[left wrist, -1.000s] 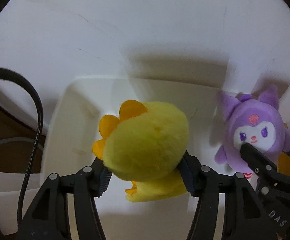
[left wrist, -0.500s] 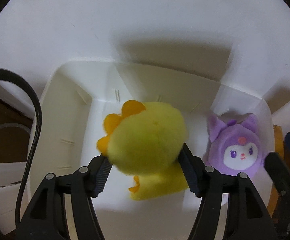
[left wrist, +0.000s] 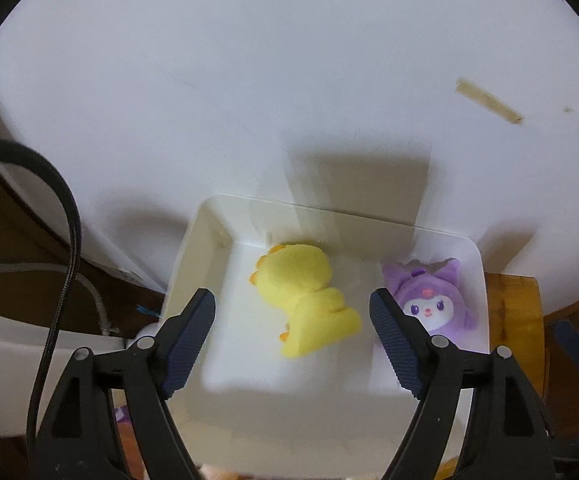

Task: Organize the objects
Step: 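Open both grippers to release the plushes and withdraw from the tray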

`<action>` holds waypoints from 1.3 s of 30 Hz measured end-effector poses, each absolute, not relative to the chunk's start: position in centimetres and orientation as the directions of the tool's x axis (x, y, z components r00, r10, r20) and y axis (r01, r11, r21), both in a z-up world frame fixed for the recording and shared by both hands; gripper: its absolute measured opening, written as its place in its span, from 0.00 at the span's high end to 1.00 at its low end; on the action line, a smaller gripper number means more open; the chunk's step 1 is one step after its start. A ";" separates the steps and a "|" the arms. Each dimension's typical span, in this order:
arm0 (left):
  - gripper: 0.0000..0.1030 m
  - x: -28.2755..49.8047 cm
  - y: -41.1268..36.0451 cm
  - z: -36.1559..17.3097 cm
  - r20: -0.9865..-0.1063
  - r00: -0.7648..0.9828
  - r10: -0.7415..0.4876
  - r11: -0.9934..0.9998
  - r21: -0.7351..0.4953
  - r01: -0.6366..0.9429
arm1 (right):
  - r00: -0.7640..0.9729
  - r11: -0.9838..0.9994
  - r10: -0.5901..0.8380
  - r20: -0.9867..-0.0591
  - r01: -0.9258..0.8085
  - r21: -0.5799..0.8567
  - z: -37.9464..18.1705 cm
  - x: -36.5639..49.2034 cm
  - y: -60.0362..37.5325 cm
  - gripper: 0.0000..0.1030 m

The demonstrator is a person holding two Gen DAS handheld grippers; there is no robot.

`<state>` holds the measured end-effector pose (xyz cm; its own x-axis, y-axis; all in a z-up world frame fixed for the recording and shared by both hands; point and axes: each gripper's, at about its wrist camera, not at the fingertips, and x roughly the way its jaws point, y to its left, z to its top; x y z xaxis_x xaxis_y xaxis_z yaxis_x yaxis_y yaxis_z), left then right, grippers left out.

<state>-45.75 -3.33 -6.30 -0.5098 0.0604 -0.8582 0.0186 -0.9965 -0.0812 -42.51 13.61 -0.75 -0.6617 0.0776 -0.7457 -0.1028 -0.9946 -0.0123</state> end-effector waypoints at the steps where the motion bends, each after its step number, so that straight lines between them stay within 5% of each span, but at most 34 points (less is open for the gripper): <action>1: 0.20 -45.0 -3.5 -5.6 -0.852 -0.520 0.055 -0.997 -0.074 0.017 | -0.667 -0.995 0.080 -0.741 -0.102 -0.016 -0.7 -42.3 13.9 0.25; 17: 0.20 -30.4 -6.5 6.0 -0.770 -0.636 0.047 -0.998 -0.007 -0.065 | -0.741 -0.991 0.135 -0.658 -0.102 -0.088 7.5 -29.0 9.6 0.22; 39: 0.19 -14.1 -6.8 5.9 -0.702 -0.705 0.099 -0.983 0.043 -0.181 | -0.776 -0.995 0.034 -0.630 -0.086 0.053 8.8 -15.9 7.9 0.22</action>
